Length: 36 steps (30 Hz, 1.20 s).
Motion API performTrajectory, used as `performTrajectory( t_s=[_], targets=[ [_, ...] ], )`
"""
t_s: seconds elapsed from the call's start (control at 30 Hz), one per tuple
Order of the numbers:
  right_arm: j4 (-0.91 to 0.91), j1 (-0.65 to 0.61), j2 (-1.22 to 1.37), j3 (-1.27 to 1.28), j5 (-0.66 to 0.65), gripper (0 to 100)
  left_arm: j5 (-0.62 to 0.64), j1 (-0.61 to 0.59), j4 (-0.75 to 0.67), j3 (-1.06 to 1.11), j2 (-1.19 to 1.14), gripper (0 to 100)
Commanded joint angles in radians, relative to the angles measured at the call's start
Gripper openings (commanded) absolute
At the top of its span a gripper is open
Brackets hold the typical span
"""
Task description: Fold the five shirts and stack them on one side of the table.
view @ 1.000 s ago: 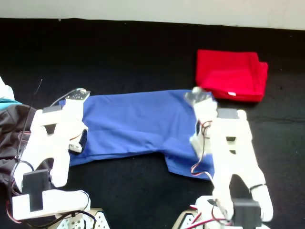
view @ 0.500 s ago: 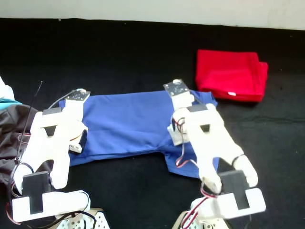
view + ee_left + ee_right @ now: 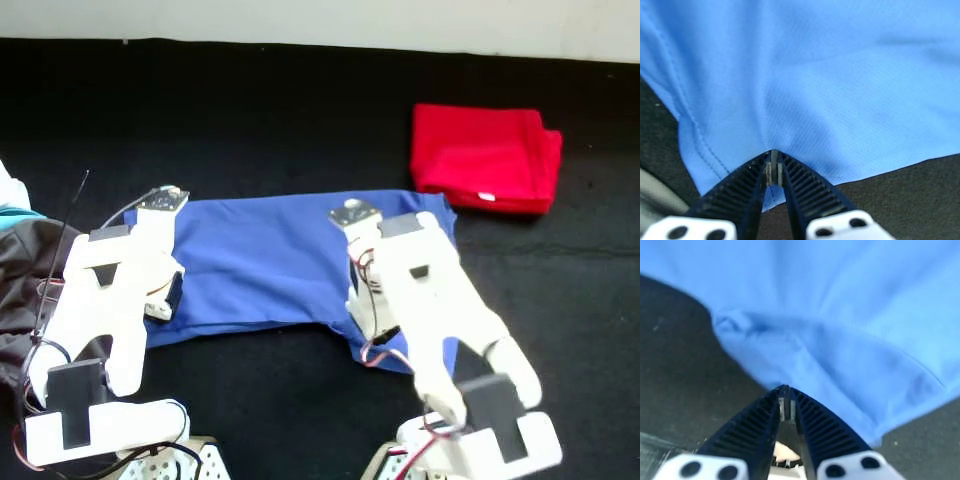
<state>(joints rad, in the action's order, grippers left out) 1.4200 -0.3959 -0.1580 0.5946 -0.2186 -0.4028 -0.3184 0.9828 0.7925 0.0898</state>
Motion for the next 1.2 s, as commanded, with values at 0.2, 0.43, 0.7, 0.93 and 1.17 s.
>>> performTrajectory(
  t_s=[0.2,0.43,0.7,0.93,1.17],
  targets=[
    [-0.303,-0.01,-0.113,0.027,0.006,0.6,-0.006,-0.008,-0.018,0.004,-0.007,2],
    [-0.4,-0.021,0.087,0.097,0.003,0.6,-0.006,-0.008,-0.018,0.005,-0.007,2],
    [-0.162,-0.13,0.021,0.122,0.0,0.6,-0.006,-0.008,-0.018,0.004,-0.008,2],
    [-0.189,-0.197,-0.17,0.283,-0.002,0.6,-0.008,-0.008,-0.018,0.004,-0.008,2],
    [-0.203,0.091,-0.234,0.073,-0.002,0.6,-0.008,-0.008,-0.018,0.004,-0.008,2]
  ],
)
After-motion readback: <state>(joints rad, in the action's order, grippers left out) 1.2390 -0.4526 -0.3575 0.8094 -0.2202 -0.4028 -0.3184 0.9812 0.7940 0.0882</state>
